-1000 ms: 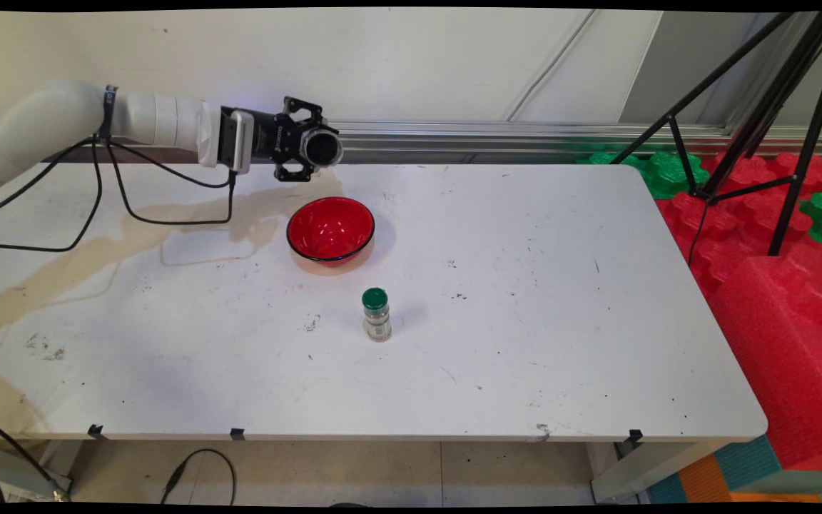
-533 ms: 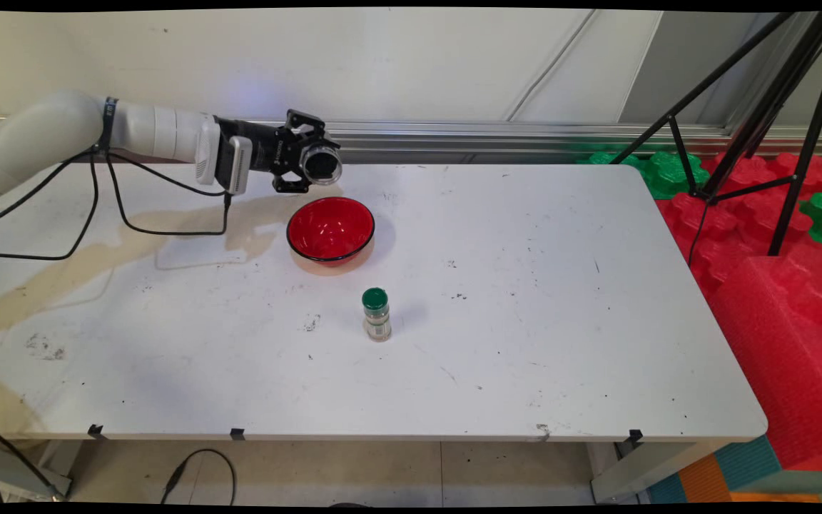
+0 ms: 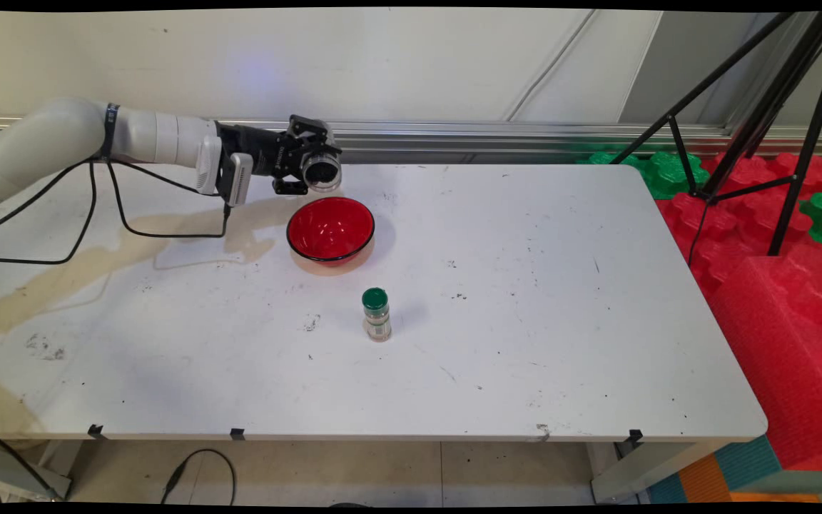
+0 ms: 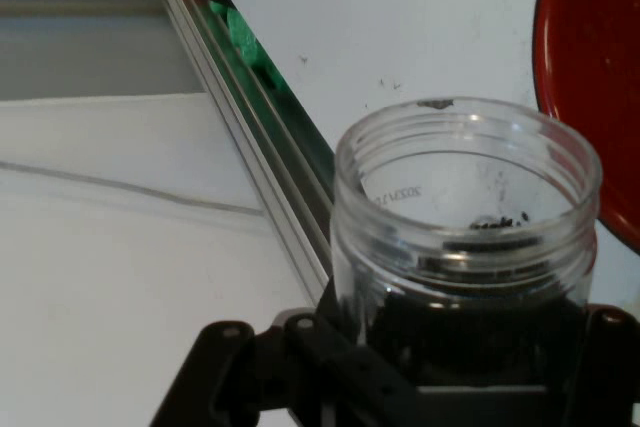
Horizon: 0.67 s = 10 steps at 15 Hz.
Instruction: Pour the black seasoning powder in the red bowl
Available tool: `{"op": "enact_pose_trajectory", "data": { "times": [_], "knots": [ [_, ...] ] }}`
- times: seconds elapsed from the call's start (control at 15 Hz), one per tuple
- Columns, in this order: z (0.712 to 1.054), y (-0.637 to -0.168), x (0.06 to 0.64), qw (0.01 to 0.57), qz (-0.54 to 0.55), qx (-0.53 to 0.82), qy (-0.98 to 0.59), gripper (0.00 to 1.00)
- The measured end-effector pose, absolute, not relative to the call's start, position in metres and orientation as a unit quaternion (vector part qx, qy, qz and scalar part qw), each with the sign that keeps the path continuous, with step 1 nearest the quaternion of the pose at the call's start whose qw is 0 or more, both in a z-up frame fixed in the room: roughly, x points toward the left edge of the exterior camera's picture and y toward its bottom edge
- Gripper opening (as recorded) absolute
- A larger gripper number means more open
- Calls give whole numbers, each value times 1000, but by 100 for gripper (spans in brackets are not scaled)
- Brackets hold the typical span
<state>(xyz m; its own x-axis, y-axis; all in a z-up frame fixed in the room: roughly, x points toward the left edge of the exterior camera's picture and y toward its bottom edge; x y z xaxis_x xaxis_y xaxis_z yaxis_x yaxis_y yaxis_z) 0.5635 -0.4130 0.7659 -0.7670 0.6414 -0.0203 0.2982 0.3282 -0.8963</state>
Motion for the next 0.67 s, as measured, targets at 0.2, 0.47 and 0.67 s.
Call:
{"op": "enact_pose_trajectory", "data": {
  "times": [0.2,0.47,0.67],
  "knots": [
    [764,-412,563,156,506,-316,-787,0],
    [764,-410,563,135,517,-342,-773,0],
    [764,-410,563,123,522,-357,-764,0]
  ]
}}
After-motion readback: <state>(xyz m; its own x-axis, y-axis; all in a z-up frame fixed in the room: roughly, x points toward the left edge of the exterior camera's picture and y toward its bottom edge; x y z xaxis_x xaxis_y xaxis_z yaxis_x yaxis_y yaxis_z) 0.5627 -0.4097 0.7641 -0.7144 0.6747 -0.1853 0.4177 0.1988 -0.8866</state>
